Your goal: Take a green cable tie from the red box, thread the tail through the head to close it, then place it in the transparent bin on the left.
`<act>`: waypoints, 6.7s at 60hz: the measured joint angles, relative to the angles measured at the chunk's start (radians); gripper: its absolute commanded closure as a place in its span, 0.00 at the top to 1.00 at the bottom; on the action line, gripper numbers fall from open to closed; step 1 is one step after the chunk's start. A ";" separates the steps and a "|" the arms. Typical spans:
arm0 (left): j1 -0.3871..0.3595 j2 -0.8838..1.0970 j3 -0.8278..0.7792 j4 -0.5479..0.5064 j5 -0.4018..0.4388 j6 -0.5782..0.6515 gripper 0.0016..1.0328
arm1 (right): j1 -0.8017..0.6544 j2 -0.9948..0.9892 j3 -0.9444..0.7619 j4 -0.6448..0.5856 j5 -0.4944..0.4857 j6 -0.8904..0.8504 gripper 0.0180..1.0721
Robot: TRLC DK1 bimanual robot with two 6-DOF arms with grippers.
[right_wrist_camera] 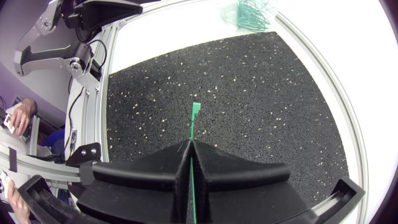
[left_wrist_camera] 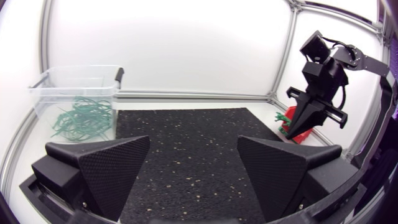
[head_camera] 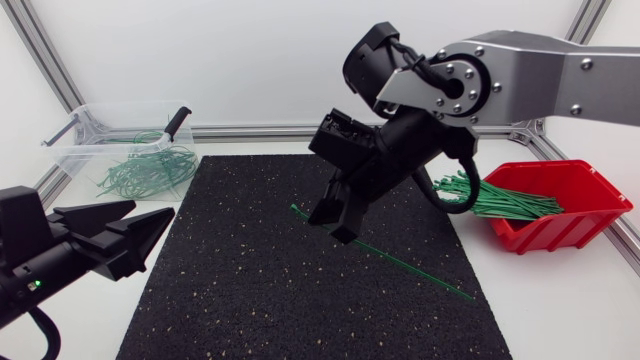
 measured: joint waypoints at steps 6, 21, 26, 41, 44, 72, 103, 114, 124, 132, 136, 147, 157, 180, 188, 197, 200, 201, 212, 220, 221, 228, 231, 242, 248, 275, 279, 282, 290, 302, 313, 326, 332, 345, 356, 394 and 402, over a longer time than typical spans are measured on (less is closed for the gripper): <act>0.024 0.105 0.060 0.000 0.133 -0.019 0.93 | -0.036 -0.003 0.031 0.005 -0.045 0.018 0.06; 0.072 0.311 0.214 0.019 0.286 -0.035 0.93 | -0.139 -0.001 0.101 0.030 -0.165 0.066 0.06; 0.073 0.374 0.272 0.019 0.305 -0.003 0.93 | -0.154 0.009 0.124 0.044 -0.201 0.085 0.06; 0.035 0.625 0.443 -0.046 0.469 0.200 0.93 | -0.156 0.059 0.174 0.067 -0.265 0.129 0.06; 0.035 0.670 0.462 -0.050 0.507 0.214 0.93 | -0.156 0.064 0.177 0.068 -0.281 0.136 0.06; 0.030 0.867 0.563 0.020 0.814 0.256 0.91 | -0.200 0.109 0.176 0.159 -0.403 0.189 0.06; 0.001 0.874 0.551 0.305 0.859 0.037 0.91 | -0.166 0.118 0.153 0.326 -0.510 0.362 0.06; 0.001 0.878 0.535 0.334 0.870 -0.003 0.92 | -0.161 0.095 0.080 0.403 -0.534 0.438 0.06; -0.017 0.885 0.522 0.342 0.873 -0.014 0.92 | -0.161 0.048 -0.022 0.550 -0.561 0.533 0.06; -0.037 0.886 0.506 0.350 0.876 -0.020 0.92 | -0.161 0.015 -0.087 0.654 -0.568 0.608 0.06; -0.043 0.887 0.500 0.360 0.877 -0.037 0.91 | -0.161 0.006 -0.110 0.707 -0.568 0.646 0.06; -0.058 0.889 0.499 0.413 0.877 -0.086 0.90 | -0.161 -0.005 -0.173 0.860 -0.570 0.748 0.06; -0.070 0.900 0.494 0.489 0.877 -0.151 0.84 | -0.161 -0.005 -0.215 0.958 -0.570 0.822 0.05; -0.082 0.937 0.481 0.573 0.882 -0.253 0.57 | -0.158 -0.005 -0.230 1.052 -0.570 0.882 0.05; -0.082 0.938 0.480 0.586 0.893 -0.269 0.53 | -0.151 -0.005 -0.231 1.072 -0.570 0.903 0.06; -0.082 0.948 0.480 0.589 0.907 -0.280 0.49 | -0.141 -0.002 -0.235 1.085 -0.568 0.909 0.06; -0.082 0.951 0.480 0.595 0.907 -0.284 0.49 | -0.140 0.001 -0.240 1.086 -0.567 0.909 0.06; -0.082 0.953 0.480 0.596 0.907 -0.288 0.49 | -0.138 0.002 -0.240 1.086 -0.567 0.909 0.06; -0.082 0.955 0.480 0.614 0.908 -0.306 0.42 | -0.134 0.009 -0.241 1.086 -0.567 0.909 0.06; -0.082 0.955 0.480 0.619 0.911 -0.309 0.35 | -0.134 0.009 -0.248 1.088 -0.566 0.909 0.06; -0.082 0.955 0.480 0.619 0.911 -0.309 0.34 | -0.134 0.010 -0.249 1.088 -0.567 0.909 0.06; -0.082 0.955 0.480 0.622 0.911 -0.317 0.29 | -0.134 0.013 -0.256 1.088 -0.566 0.909 0.06; -0.082 0.955 0.478 0.626 0.911 -0.321 0.25 | -0.134 0.015 -0.257 1.088 -0.567 0.909 0.06; -0.082 0.955 0.472 0.629 0.911 -0.324 0.22 | -0.134 0.020 -0.257 1.091 -0.567 0.909 0.06; -0.082 0.955 0.471 0.632 0.911 -0.324 0.20 | -0.134 0.019 -0.257 1.092 -0.566 0.909 0.06; -0.090 0.955 0.467 0.633 0.911 -0.324 0.11 | -0.128 0.020 -0.266 1.103 -0.567 0.909 0.06; -0.091 0.955 0.467 0.633 0.911 -0.324 0.08 | -0.128 0.020 -0.266 1.106 -0.567 0.909 0.06; -0.093 0.955 0.467 0.634 0.911 -0.324 0.05 | -0.127 0.020 -0.266 1.107 -0.567 0.909 0.06; -0.095 0.955 0.467 0.634 0.910 -0.324 0.04 | -0.127 0.020 -0.266 1.107 -0.567 0.909 0.06; -0.095 0.955 0.461 0.640 0.910 -0.324 0.04 | -0.126 0.019 -0.266 1.106 -0.566 0.909 0.23; -0.082 0.954 0.461 0.640 0.910 -0.324 0.04 | -0.128 0.017 -0.266 1.009 -0.555 0.869 0.41; -0.069 0.953 0.452 0.649 0.911 -0.324 0.04 | -0.135 0.015 -0.264 0.918 -0.552 0.772 0.40; -0.069 0.953 0.446 0.649 0.910 -0.324 0.04 | -0.139 0.011 -0.263 0.917 -0.552 0.748 0.40; -0.069 0.945 0.439 0.652 0.910 -0.324 0.04 | -0.141 0.009 -0.239 0.908 -0.552 0.721 0.27; -0.077 0.945 0.439 0.655 0.910 -0.324 0.04 | -0.127 0.009 -0.238 0.907 -0.553 0.711 0.27; -0.082 0.945 0.439 0.655 0.910 -0.328 0.05 | -0.108 0.009 -0.238 0.907 -0.556 0.689 0.05; -0.082 0.945 0.439 0.655 0.911 -0.331 0.12 | -0.106 0.009 -0.238 0.908 -0.556 0.689 0.05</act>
